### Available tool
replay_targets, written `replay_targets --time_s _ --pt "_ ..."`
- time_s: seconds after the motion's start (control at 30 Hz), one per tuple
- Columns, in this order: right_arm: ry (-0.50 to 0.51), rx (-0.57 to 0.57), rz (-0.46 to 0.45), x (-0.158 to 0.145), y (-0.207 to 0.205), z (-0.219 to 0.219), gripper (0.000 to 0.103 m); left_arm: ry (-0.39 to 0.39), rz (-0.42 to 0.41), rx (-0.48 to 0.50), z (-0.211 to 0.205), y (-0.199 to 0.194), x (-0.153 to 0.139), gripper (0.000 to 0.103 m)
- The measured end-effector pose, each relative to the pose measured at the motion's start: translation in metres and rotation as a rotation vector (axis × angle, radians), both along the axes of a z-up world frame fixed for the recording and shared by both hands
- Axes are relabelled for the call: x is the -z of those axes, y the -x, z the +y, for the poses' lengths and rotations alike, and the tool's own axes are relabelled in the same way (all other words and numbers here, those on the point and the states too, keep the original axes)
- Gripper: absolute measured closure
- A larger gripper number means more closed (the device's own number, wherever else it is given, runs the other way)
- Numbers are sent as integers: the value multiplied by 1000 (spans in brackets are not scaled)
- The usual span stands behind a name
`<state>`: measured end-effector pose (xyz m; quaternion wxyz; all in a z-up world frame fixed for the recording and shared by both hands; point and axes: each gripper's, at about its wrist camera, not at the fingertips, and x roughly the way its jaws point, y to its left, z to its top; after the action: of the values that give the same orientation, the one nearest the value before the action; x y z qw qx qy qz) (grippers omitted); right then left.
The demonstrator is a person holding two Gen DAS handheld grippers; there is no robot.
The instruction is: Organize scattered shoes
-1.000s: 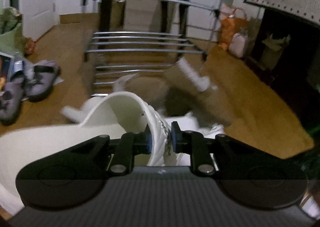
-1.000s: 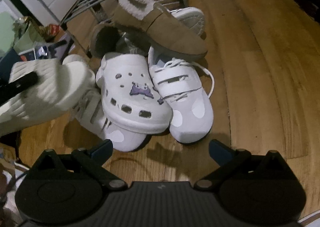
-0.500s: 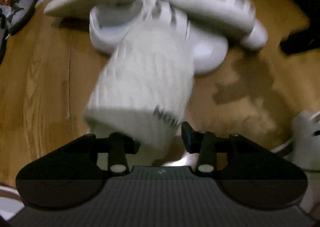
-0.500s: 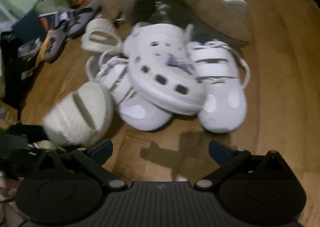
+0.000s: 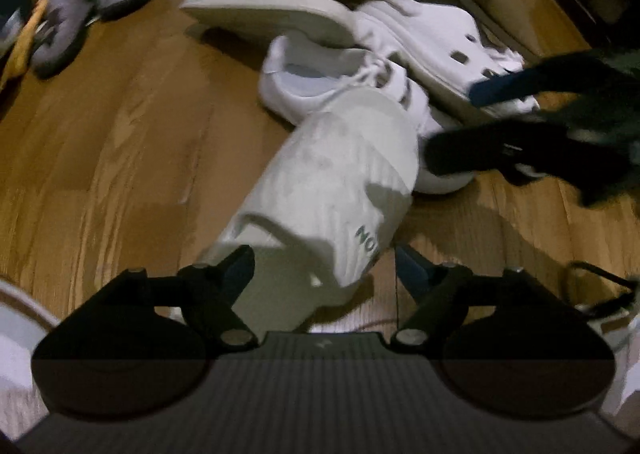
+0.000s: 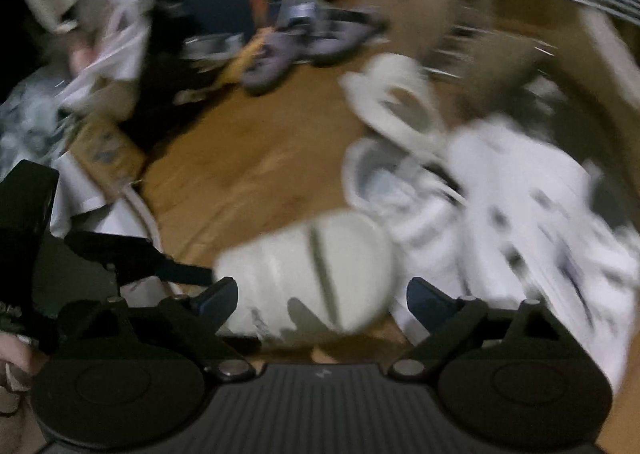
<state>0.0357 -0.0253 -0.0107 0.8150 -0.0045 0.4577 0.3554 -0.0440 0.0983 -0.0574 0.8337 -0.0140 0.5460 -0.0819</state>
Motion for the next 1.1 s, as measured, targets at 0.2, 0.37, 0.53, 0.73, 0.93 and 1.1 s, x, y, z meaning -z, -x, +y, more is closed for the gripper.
replay_targets --time_s 0.2,0.37,0.53,0.73,0.93,1.1 --pt "0 -76 41 29 -11 27 27 -62 41 -81 8 3 16 20" --pt "-80 -93 114 53 -4 23 42 -7 56 -96 9 -1 21 20" --pt "-36 -78 198 56 8 2 66 27 53 -82 5 -4 23 19" --pt "-62 -3 368 81 26 -19 65 56 76 -43 -7 -9 35 19" --pt "-162 71 435 120 14 -32 46 147 82 -96 1 -11 55 19" --pt "-183 56 377 112 33 -33 90 131 97 -17 -19 -6 49 46"
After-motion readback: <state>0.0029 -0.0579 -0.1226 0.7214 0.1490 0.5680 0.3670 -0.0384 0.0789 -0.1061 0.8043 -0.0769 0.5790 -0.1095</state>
